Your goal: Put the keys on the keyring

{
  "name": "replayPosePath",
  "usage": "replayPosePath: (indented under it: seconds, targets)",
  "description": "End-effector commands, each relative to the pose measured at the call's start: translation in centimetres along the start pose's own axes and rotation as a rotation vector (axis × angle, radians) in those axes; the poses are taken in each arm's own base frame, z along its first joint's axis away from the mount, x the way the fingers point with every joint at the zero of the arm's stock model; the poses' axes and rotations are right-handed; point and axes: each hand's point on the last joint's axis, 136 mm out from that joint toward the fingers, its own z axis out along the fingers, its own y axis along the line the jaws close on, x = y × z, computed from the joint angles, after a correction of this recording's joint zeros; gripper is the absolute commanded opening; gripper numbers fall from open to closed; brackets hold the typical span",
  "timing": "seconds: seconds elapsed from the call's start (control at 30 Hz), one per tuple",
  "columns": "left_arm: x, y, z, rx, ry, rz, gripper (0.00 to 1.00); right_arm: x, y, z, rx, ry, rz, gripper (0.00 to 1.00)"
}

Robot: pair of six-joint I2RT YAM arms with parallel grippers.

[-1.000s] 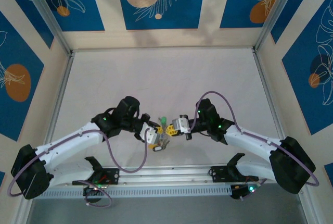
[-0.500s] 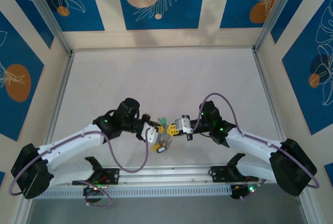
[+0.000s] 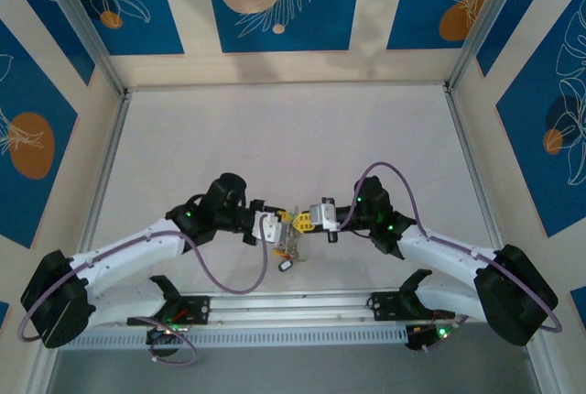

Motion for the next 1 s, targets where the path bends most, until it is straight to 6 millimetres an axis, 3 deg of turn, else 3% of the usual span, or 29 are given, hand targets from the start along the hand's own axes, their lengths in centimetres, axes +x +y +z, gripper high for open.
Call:
replayPosePath:
  seconds: [0.0, 0.43, 0.67, 0.97]
  targets:
    - [-1.3, 0.8, -0.7, -0.039, -0.053, -0.015, 0.32, -0.6, -0.1, 0.2, 0.003, -0.017, -0.050, 0.00]
    - [-1.0, 0.4, -0.7, 0.000, -0.031, 0.005, 0.23, -0.4, 0.1, 0.6, 0.007, 0.001, -0.073, 0.00]
    - [0.4, 0.1, -2.6, -0.008, 0.034, 0.004, 0.28, -0.2, 0.1, 0.3, 0.030, 0.013, -0.086, 0.00]
    - [-1.2, 0.4, -2.8, 0.065, -0.037, -0.097, 0.30, -0.1, -0.3, 0.6, 0.050, 0.016, -0.101, 0.00]
